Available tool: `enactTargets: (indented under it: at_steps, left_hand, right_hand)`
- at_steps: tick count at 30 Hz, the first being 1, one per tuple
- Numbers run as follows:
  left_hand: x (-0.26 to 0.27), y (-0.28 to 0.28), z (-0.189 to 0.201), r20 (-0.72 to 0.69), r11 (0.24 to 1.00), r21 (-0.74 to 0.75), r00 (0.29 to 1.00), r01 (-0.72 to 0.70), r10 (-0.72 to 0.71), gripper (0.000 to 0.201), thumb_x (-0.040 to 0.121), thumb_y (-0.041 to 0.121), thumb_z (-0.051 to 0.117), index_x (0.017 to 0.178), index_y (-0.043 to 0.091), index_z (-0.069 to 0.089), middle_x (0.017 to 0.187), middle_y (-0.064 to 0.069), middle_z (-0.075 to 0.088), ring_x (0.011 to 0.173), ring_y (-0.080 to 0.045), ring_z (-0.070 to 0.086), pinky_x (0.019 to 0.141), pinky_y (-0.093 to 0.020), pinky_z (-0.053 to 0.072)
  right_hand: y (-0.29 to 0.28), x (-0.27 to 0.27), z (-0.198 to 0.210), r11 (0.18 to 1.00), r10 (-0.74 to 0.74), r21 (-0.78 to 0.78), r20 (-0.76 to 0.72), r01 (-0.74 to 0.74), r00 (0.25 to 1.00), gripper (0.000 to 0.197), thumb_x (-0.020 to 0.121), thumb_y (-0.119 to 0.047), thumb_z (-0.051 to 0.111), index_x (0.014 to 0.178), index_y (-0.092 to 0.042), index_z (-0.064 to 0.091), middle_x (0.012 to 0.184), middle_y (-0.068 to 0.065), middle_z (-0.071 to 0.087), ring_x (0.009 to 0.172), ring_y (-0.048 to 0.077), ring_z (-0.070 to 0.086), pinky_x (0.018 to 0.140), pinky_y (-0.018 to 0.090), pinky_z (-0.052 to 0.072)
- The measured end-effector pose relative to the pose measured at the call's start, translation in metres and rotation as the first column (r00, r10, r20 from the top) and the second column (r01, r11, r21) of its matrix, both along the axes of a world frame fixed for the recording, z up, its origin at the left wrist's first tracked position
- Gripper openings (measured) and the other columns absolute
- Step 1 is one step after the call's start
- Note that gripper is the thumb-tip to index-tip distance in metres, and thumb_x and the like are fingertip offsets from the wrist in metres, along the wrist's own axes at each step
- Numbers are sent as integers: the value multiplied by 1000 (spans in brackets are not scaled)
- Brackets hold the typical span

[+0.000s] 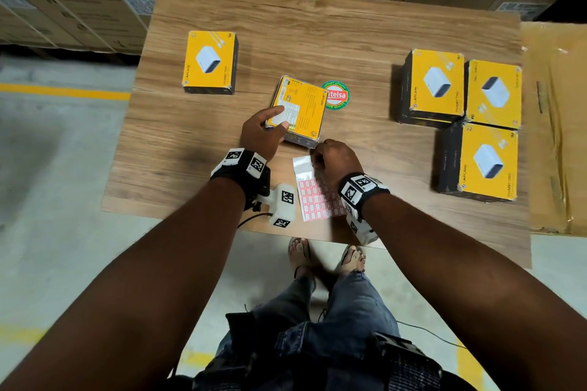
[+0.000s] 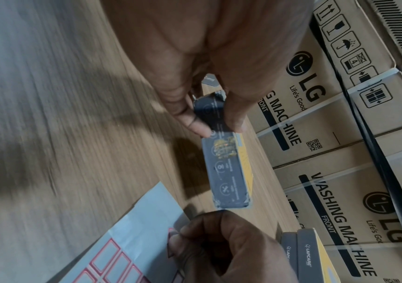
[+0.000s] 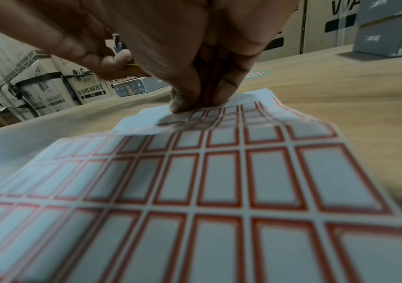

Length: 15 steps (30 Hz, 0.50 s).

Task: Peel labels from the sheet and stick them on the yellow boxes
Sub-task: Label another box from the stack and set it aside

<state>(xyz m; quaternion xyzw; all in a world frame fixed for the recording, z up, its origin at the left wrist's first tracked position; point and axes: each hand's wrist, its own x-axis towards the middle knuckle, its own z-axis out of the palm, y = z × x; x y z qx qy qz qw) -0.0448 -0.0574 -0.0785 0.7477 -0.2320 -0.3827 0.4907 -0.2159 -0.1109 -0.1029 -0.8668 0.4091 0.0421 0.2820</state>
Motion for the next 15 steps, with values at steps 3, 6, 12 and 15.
enactTargets:
  at_steps: [3,6,12,15]
  left_hand:
    - [-2,0,1,7,1000,1,1000,-4,4,33,87,9,68,119,19,68,120,-17,66,63,-10,60,57,-18,51]
    - [-2,1,3,8,1000,2,1000,-3,3,34,88,9,68,120,18,67,123,-13,65,70,-13,62,59,-18,53]
    - [-1,3,5,15,1000,1,1000,-9,9,34,87,8,68,121,16,67,123,-13,65,72,-14,61,58,-16,52]
    - [-2,5,4,16,1000,-6,1000,-9,10,35,88,6,67,122,13,67,123,-14,65,81,-22,64,56,-15,52]
  right_hand:
    - [0,-1,3,1000,0,-10,-25,0,1000,18,77,-2,62,88,-16,67,99,8,63,92,29,58,74,35,48]
    - [3,0,3,1000,1,-26,-32,-2,999,18,79,-3,63,93,-14,66,102,9,61,92,31,58,74,35,48]
    - [6,-4,-1,999,-18,-31,17,18,1000,24,81,-3,61,102,-13,64,105,9,61,96,30,57,73,30,39]
    - [5,-6,3,999,-39,-9,33,39,999,22,82,-5,61,101,-16,63,104,7,64,95,29,59,76,32,45]
